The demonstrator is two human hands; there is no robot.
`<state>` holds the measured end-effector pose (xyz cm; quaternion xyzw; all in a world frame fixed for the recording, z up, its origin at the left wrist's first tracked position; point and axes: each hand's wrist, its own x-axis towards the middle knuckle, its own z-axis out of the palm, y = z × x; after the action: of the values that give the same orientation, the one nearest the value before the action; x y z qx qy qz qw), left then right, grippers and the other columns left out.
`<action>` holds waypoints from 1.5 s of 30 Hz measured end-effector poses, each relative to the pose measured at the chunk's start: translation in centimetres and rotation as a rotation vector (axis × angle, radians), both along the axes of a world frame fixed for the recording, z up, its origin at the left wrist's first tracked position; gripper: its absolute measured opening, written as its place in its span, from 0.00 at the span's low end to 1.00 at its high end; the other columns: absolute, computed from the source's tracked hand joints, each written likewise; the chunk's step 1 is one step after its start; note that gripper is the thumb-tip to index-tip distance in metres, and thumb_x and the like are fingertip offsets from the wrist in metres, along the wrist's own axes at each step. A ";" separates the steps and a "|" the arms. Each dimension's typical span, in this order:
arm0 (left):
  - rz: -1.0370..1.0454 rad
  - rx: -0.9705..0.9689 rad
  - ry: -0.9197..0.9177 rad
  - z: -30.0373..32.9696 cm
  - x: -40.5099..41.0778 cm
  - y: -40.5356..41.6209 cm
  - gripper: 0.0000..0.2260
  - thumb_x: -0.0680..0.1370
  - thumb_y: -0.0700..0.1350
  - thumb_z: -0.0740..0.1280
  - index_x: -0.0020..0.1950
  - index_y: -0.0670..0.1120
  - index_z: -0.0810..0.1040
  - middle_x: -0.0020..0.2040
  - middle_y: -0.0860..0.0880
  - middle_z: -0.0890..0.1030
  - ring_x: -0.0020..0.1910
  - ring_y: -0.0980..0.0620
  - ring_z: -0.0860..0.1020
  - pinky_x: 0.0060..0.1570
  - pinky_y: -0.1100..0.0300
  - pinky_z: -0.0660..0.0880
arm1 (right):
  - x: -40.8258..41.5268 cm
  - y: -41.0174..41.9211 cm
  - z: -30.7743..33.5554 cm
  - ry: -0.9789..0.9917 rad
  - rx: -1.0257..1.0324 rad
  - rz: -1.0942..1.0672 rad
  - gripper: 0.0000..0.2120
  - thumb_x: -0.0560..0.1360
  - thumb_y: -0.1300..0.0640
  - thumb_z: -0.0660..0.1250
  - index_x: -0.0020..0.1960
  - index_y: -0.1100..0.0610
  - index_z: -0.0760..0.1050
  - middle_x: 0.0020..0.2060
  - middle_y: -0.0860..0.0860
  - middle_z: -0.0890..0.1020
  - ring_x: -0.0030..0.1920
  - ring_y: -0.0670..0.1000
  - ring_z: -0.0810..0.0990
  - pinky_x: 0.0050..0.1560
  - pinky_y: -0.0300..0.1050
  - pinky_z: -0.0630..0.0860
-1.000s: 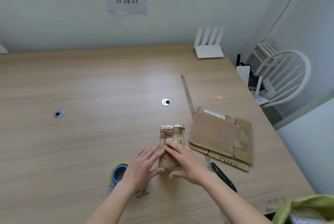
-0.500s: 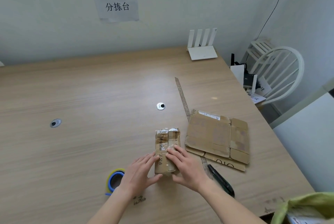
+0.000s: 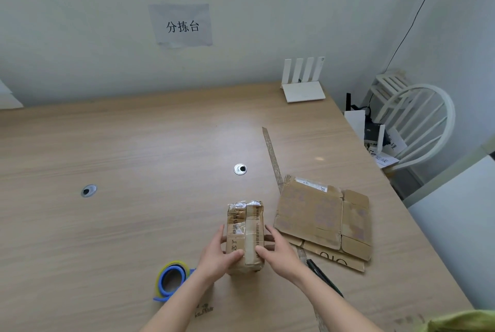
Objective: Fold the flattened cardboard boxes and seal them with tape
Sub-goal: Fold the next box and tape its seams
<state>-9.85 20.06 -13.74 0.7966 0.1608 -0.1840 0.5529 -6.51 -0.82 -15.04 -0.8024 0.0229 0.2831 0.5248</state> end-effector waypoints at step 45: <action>0.870 0.222 -0.621 28.5 -27.1 45.9 0.50 0.61 0.54 0.84 0.78 0.54 0.61 0.63 0.50 0.65 0.62 0.55 0.69 0.64 0.60 0.69 | -14.9 51.2 30.3 -0.568 0.318 0.432 0.35 0.63 0.40 0.81 0.65 0.42 0.69 0.55 0.49 0.83 0.47 0.49 0.87 0.45 0.54 0.85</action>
<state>-36.98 65.96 14.72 0.7271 0.3232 0.3235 0.5121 -21.45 50.42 15.25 -0.7440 -0.3368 0.1535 0.5563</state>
